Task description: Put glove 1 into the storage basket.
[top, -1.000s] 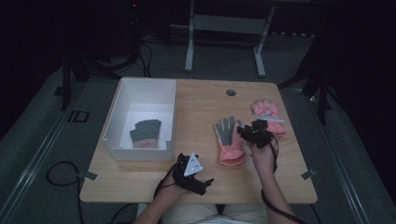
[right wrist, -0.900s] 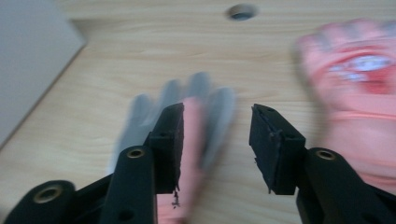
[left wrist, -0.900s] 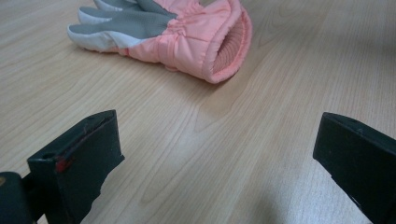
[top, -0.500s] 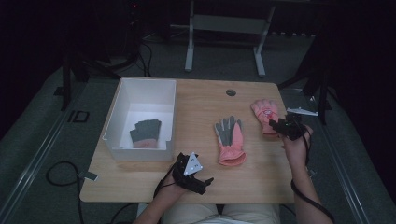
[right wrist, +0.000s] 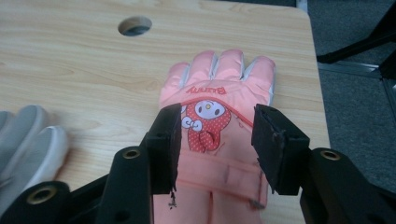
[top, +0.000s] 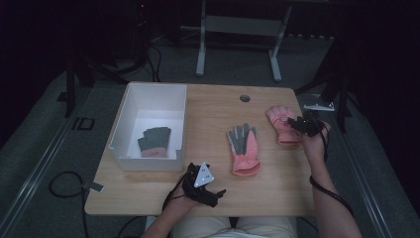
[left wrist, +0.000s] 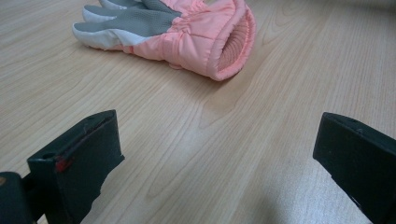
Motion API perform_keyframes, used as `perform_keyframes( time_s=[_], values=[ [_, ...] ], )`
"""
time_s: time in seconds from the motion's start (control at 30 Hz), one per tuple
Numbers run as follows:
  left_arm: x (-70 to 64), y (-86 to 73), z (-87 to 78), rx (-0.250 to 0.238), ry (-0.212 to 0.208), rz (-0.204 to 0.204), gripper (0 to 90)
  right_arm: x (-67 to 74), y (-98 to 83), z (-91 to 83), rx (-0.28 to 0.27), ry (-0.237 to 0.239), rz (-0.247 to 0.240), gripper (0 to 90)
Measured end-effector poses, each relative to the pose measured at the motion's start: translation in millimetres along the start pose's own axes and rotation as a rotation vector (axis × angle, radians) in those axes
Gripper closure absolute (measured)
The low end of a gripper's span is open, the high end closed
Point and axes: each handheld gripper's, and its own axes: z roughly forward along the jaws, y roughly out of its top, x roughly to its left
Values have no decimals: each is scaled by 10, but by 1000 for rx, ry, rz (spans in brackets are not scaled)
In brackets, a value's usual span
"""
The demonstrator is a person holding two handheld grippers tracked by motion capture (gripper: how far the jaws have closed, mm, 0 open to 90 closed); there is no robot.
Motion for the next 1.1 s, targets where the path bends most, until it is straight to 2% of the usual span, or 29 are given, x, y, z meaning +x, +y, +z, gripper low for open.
perform_keyframes(
  time_s=[0.17, 0.27, 0.3, 0.37, 0.6, 0.73, 0.77, 0.8, 0.9, 1.0, 1.03, 1.07, 1.1],
  values=[
    [4, -10, -14, 0, -1, -4, 7, 2, 29, 163, 25, -27, -14, 477],
    [3, -10, -17, -2, -2, -5, 7, 0, 37, 224, 47, -19, -16, 486],
    [0, -9, -22, -4, 1, 0, 7, -4, 38, 302, 59, -43, -36, 487],
    [6, -15, -15, 14, -6, 12, 7, -13, 36, 364, 73, -40, -33, 462],
    [7, -15, -25, 2, -7, 3, 7, -22, -32, 529, 111, -78, -45, 438],
    [21, -20, -30, 9, -15, 6, 7, -27, -116, 596, 104, -77, -23, 488],
    [29, -21, -32, 5, -12, 0, 7, -25, -117, 598, 108, -83, -19, 523],
    [29, -21, -32, 5, -12, 0, 7, -25, -117, 598, 108, -83, -19, 523],
    [37, -21, -38, 2, -10, -5, 6, 25, -87, 607, 130, -105, -36, 604],
    [35, -20, -37, 1, -10, -5, 7, 35, -75, 605, 139, -106, -31, 645],
    [34, -18, -36, 0, -11, -5, 7, 42, -65, 598, 142, -108, -41, 693],
    [32, -19, -33, -1, -11, -5, 7, 42, -65, 598, 142, -108, -41, 693],
    [32, -23, -23, 5, -12, -2, 7, 37, -56, 584, 147, -99, -33, 736]
  ],
)
